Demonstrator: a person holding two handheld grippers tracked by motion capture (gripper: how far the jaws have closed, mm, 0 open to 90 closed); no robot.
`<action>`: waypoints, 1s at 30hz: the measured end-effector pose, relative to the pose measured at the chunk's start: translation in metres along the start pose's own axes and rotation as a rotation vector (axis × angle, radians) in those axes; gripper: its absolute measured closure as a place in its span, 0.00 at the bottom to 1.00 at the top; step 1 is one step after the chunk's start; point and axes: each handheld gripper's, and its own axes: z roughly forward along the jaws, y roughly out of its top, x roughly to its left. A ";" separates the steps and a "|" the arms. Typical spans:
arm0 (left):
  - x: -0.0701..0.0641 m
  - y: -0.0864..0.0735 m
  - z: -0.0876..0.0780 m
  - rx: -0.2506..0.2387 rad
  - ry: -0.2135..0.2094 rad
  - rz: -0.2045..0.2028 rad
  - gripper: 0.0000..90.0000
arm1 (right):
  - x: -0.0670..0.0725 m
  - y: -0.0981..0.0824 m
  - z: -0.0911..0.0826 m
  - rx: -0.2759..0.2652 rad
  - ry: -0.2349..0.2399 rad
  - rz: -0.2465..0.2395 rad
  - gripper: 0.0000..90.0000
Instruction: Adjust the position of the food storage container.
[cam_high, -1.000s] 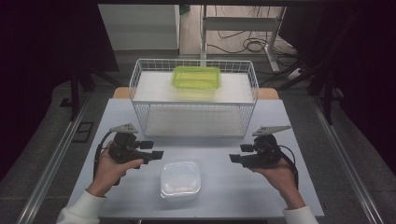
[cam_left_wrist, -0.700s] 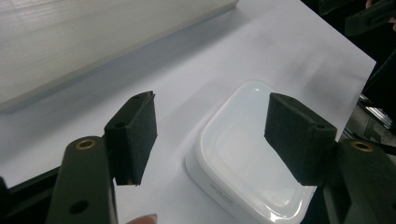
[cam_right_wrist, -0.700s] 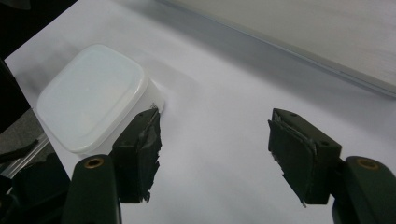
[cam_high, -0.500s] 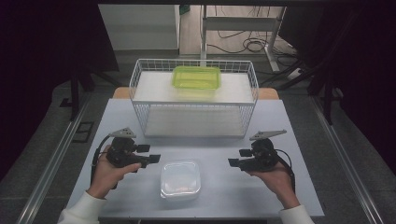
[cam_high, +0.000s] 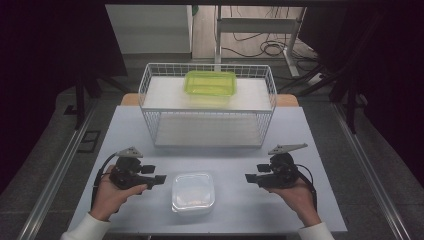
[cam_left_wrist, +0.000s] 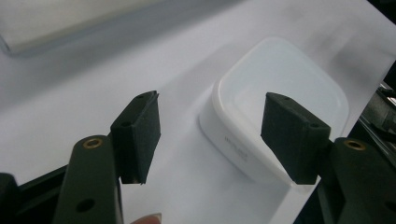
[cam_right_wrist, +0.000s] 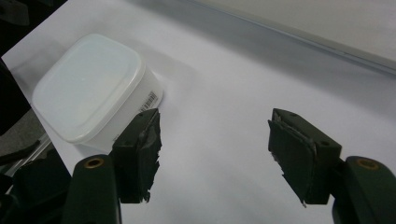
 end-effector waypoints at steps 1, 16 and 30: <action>0.000 -0.003 -0.001 0.010 0.002 0.003 0.42 | 0.000 -0.001 0.000 0.001 0.003 0.000 0.38; -0.016 -0.034 0.018 0.221 -0.036 0.057 1.00 | 0.002 -0.004 0.001 0.015 0.002 -0.012 0.38; -0.027 -0.034 0.037 0.259 -0.034 0.066 1.00 | -0.001 -0.010 0.005 0.035 -0.004 0.004 0.38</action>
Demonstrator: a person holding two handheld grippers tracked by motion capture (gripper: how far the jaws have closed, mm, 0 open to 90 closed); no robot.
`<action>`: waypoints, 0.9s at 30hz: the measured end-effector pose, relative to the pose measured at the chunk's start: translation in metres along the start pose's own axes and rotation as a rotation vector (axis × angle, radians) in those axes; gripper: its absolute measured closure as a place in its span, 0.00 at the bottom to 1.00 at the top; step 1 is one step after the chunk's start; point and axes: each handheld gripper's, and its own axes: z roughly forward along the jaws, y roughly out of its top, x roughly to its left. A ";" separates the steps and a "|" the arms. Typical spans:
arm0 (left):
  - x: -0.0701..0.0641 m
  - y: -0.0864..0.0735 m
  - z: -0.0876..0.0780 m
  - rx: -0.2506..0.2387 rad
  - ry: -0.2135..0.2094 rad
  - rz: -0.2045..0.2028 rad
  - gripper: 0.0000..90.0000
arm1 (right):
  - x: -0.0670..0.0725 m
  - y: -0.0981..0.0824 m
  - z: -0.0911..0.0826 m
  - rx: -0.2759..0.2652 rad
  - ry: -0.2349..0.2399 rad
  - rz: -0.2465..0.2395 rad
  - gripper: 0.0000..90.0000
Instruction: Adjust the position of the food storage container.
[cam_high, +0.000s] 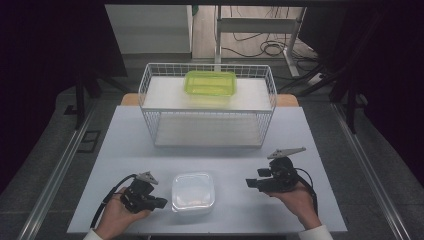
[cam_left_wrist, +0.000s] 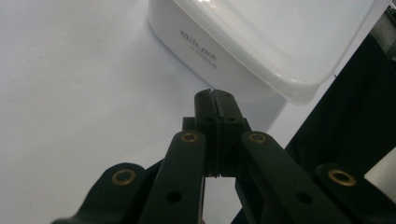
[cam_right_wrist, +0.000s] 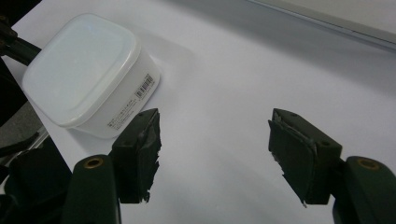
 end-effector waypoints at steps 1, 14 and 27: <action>0.000 0.001 0.001 -0.001 0.004 -0.001 1.00 | 0.000 0.000 0.000 0.000 0.000 0.000 0.38; -0.001 0.019 0.014 -0.009 0.014 -0.010 1.00 | -0.001 -0.001 0.002 0.007 0.000 0.001 0.38; -0.003 0.042 0.029 -0.008 0.021 -0.003 1.00 | 0.000 -0.002 0.004 0.013 0.002 0.002 0.38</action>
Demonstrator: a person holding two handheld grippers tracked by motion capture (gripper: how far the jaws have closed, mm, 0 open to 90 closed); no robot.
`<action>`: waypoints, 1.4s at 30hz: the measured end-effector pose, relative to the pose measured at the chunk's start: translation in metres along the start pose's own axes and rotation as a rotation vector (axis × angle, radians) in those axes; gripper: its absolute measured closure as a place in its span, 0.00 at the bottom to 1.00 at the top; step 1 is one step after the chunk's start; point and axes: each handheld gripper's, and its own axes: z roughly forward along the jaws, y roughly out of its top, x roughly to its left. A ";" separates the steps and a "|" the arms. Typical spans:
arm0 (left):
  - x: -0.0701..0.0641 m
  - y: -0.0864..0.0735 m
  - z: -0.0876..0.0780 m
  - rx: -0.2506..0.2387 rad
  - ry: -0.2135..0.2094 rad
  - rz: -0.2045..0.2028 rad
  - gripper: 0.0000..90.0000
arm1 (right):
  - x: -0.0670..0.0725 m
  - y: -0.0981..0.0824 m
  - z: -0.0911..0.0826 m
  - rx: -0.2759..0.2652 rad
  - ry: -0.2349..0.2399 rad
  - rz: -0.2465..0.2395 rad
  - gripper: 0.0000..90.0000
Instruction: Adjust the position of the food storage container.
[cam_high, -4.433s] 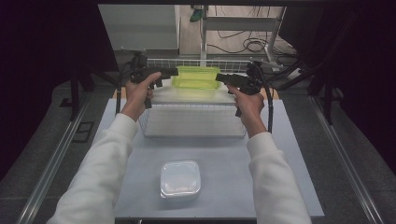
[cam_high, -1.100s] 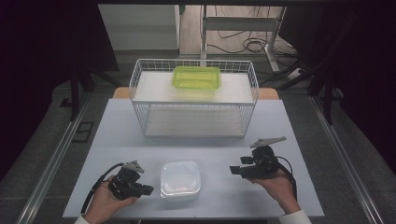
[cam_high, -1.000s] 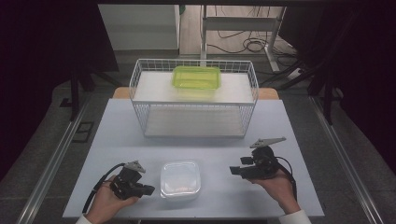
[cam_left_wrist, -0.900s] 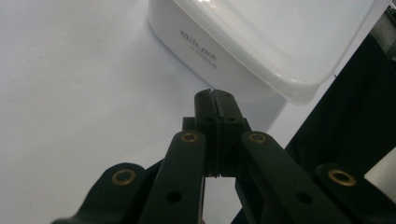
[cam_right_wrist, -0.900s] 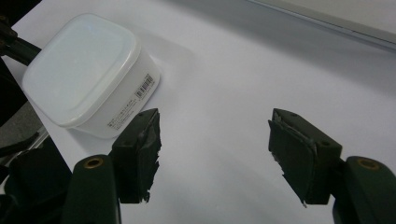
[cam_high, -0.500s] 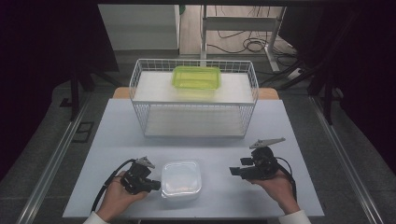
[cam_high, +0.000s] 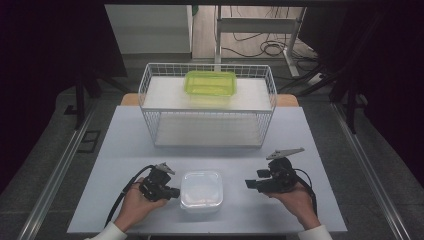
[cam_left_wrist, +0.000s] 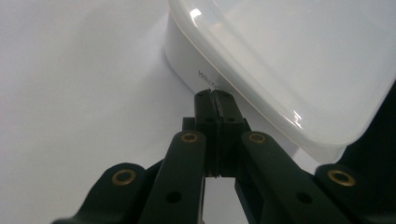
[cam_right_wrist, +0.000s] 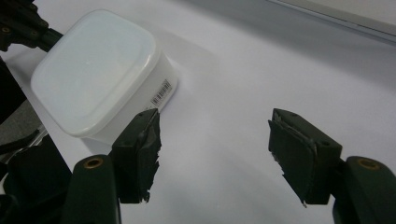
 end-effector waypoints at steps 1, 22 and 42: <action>0.000 0.002 0.001 0.001 -0.002 -0.001 1.00 | 0.000 0.000 0.000 0.000 0.000 0.000 0.38; -0.006 0.013 0.008 -0.007 -0.035 0.002 1.00 | 0.000 -0.001 0.000 -0.002 -0.006 0.003 0.37; 0.006 -0.007 -0.028 -0.209 -0.143 -0.194 0.41 | 0.004 -0.011 -0.003 -0.085 0.070 0.108 0.28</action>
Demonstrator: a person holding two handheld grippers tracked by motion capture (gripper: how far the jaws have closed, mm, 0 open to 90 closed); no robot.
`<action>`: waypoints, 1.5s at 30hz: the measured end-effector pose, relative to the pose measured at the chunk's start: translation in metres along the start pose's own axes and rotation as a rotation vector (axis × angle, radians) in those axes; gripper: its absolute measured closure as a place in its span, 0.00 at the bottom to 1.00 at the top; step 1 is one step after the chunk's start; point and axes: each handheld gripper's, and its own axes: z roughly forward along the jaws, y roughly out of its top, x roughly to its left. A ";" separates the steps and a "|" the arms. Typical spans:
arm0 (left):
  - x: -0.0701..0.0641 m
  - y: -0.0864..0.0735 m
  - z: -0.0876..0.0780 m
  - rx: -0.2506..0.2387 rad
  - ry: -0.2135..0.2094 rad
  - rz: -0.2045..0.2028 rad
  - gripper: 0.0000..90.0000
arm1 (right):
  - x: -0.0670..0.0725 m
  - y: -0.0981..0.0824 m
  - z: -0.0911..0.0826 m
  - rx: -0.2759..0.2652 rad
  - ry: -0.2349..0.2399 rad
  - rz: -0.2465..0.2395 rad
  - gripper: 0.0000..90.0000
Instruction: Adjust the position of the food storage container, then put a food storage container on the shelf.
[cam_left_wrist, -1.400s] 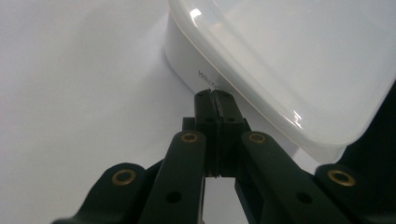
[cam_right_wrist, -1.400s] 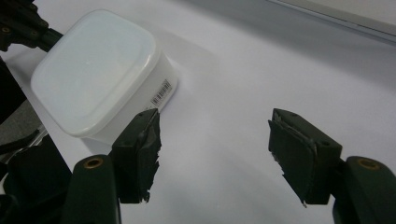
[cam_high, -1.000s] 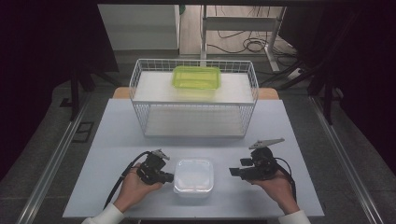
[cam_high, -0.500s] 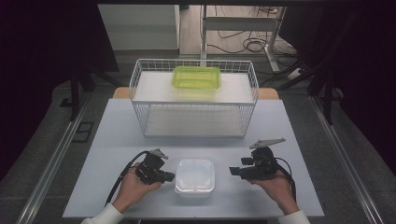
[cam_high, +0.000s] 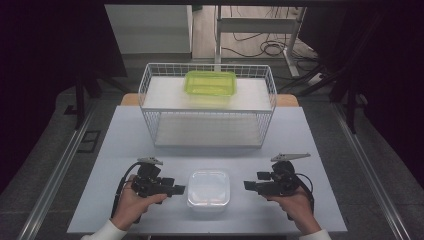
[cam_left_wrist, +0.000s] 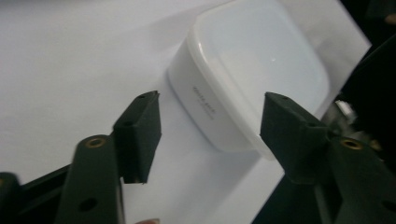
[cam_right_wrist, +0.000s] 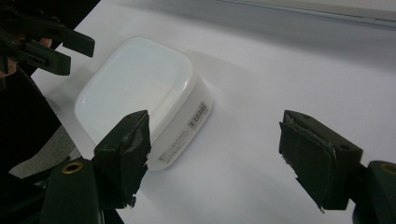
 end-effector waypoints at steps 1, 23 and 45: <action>0.001 -0.001 0.000 -0.006 -0.008 -0.009 0.40 | 0.001 0.000 0.000 0.000 0.003 -0.002 0.28; 0.003 -0.003 0.008 -0.034 -0.094 -0.086 0.37 | 0.017 -0.007 0.020 0.026 0.089 -0.002 0.32; 0.020 -0.004 0.025 -0.015 -0.237 -0.228 0.50 | 0.013 -0.015 0.040 0.019 0.201 0.161 0.50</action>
